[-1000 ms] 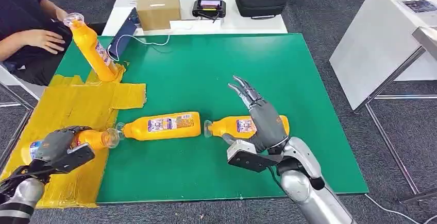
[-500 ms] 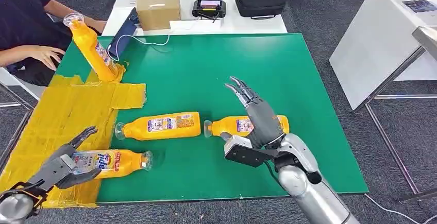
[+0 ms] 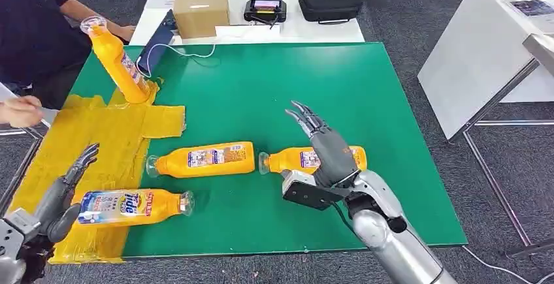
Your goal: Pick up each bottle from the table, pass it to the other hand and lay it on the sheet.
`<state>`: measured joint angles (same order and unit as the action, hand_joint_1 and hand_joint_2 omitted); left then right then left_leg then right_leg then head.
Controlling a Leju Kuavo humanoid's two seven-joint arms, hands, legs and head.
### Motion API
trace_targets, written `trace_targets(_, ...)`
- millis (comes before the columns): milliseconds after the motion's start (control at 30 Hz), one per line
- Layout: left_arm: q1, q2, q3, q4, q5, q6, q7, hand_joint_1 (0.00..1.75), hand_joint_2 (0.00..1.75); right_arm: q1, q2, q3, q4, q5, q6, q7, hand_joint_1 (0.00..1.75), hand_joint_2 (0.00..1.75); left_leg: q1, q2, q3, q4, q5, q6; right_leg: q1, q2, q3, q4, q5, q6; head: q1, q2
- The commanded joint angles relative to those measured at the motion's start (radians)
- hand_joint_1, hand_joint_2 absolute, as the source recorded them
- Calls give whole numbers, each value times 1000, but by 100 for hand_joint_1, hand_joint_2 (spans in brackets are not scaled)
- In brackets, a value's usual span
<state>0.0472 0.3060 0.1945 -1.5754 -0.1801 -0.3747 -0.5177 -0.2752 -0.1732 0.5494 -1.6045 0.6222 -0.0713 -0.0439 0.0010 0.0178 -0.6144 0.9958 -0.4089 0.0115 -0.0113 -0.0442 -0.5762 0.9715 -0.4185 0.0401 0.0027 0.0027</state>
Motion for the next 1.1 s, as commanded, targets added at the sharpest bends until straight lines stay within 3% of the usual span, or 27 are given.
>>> trace_targets(33, -21, -186, 165, -82, 353, -45, 64, 0, 0, -29, 13, 4, 96, 70, 59, 45, 0, 175, 1, -4, 4, -1, -1, 0, 0, 0, 5, -2, -1, -1, 0, 0)
trace_targets(133, -22, -204, 309, -97, 474, -171, 45, 0, 0, -196, 143, 94, 308, 77, 60, 107, 0, 175, 1, 8, 3, 0, -2, -1, 1, 12, 1, 0, 1, -1, 1, 0)
trace_targets(200, -53, -221, 319, -106, 462, -197, 45, 0, 0, -233, 168, 108, 354, 68, 42, 115, 0, 175, 1, 15, 5, 0, -4, -2, 1, 21, 2, 2, 2, -3, 1, 0)
trace_targets(233, -71, -227, 301, -114, 452, -208, 66, 0, 0, -243, 174, 111, 370, 62, 36, 118, 0, 175, 1, 11, 2, -1, -1, -1, 1, 13, 1, 1, 2, -1, 0, 0)
trace_targets(433, -65, -211, 160, -108, 338, -183, 48, 0, 0, -328, 240, 132, 481, 42, 37, 130, 0, 175, 2, 1, 3, 0, 2, -2, 1, 4, 1, 1, 1, -5, 0, 0)
trace_targets(533, -63, -212, 153, -103, 335, -178, 40, 0, 0, -347, 251, 133, 492, 39, 38, 131, 0, 175, 1, 5, 3, 1, 1, -2, 1, 9, 1, 3, 1, -5, 0, 0)
trace_targets(767, -101, -202, 133, -67, 339, -186, 27, 0, 0, -439, 282, 158, 583, 44, 49, 154, 0, 175, 1, 1, 2, 0, 2, -2, 1, 4, 0, 2, 1, -4, 0, 0)
trace_targets(1100, -115, -204, 126, -46, 348, -200, 32, 0, 0, -449, 282, 161, 623, 39, 49, 161, 0, 175, 1, -1, 2, -1, 3, -2, 1, 2, 1, 1, 1, -4, 0, 0)
